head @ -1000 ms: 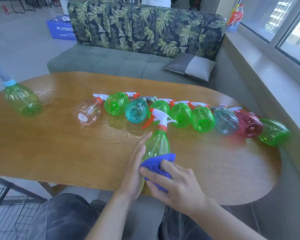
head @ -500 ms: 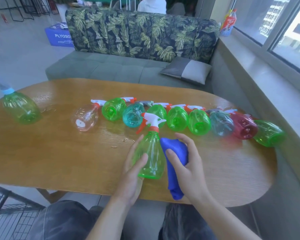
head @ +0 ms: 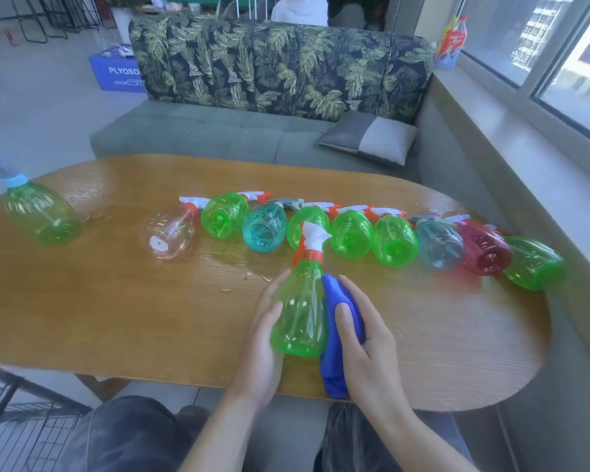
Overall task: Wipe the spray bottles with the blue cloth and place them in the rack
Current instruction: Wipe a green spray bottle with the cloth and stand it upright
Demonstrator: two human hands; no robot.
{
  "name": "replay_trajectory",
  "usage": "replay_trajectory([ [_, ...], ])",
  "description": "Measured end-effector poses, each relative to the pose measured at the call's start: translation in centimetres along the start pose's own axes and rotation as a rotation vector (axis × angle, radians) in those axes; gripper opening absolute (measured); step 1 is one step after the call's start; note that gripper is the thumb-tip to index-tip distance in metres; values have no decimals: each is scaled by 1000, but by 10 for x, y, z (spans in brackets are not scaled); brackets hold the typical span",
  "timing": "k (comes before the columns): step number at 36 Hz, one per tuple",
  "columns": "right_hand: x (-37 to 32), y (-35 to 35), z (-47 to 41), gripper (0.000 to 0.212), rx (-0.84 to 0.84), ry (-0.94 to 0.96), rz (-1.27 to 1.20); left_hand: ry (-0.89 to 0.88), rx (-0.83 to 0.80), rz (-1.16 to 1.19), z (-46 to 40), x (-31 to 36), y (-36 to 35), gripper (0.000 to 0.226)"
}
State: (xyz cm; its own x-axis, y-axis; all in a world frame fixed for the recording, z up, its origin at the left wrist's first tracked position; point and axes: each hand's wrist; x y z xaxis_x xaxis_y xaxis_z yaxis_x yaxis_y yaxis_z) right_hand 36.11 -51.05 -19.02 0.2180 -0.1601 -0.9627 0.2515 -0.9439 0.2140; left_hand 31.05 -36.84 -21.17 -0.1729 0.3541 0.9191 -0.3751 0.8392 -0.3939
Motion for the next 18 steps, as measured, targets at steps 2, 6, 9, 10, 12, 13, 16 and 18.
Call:
replay_trajectory([
  [2, 2, -2, 3, 39, 3, 53, 83, -26, 7, -61, 1, 1, -1, 52],
  [6, 2, 0, -3, 36, 5, 155, 198, -63, 8, -109, 2, 0, -2, 55],
  [9, -6, 6, -13, 31, 41, 262, 263, -74, 10, -104, 3, 0, -2, 44],
  [10, -9, 7, -18, 31, 56, 302, 288, -68, 15, -99, 3, -1, -2, 43],
  [12, -17, 7, -30, 34, 70, 367, 341, -50, 8, -82, 3, -1, -2, 43],
  [13, -20, 6, -36, 35, 67, 388, 376, -39, 0, -84, 4, -1, -2, 45],
  [16, -24, 0, -48, 35, 45, 419, 496, -41, 0, -119, 3, -2, 0, 55],
  [18, -23, -5, -49, 35, 18, 405, 536, -50, -2, -130, 1, -4, 1, 59],
])
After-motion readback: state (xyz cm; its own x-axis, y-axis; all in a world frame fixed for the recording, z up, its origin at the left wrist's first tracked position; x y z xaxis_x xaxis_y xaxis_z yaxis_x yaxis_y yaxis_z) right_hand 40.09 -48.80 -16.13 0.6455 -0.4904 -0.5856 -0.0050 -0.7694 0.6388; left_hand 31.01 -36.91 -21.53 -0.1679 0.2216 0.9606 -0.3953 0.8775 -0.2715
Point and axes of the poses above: each hand's wrist, its own z-axis away from the middle knuckle, its own y-axis out of the back of the hand, x = y × z
